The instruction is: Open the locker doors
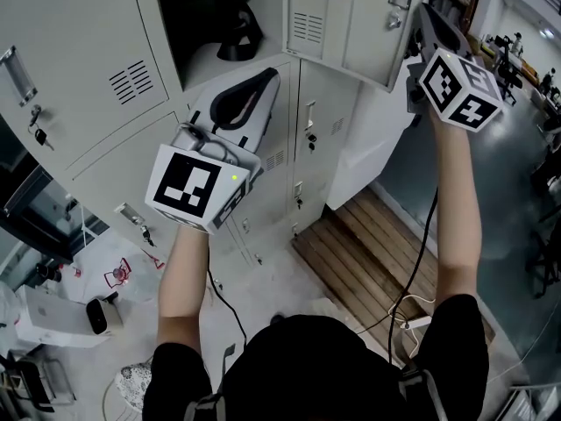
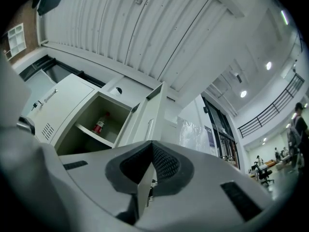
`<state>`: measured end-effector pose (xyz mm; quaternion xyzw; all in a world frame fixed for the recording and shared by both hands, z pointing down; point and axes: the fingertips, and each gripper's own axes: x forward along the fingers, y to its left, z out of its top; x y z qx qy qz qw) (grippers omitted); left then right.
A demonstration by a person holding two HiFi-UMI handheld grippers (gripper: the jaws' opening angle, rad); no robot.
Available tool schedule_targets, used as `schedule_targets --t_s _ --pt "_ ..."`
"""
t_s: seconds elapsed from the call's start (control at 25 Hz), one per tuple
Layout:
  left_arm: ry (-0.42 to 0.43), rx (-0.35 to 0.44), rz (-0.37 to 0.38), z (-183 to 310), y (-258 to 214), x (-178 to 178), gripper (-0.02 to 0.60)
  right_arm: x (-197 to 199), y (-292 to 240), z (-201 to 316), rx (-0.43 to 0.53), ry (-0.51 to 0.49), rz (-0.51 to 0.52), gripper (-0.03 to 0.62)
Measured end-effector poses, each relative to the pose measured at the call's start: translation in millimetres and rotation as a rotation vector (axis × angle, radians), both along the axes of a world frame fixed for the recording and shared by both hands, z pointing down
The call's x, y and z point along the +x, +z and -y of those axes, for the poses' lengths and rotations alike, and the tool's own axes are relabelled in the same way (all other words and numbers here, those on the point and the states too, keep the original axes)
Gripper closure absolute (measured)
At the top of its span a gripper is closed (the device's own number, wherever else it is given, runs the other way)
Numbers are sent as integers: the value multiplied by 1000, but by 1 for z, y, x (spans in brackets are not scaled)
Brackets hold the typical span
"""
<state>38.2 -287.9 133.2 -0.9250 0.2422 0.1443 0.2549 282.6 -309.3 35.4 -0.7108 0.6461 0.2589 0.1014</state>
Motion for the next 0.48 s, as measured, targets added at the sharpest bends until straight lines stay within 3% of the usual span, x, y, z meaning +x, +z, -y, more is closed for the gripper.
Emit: schedule_targets --t_s 0.2,0.48 --pt "-31 1 5 -7 0 -2 565 -5 -3 -12 35 -26 -20 591" --pt "-97 -62 -12 -16 7 -6 565 -33 6 -48 50 -197 -31 589"
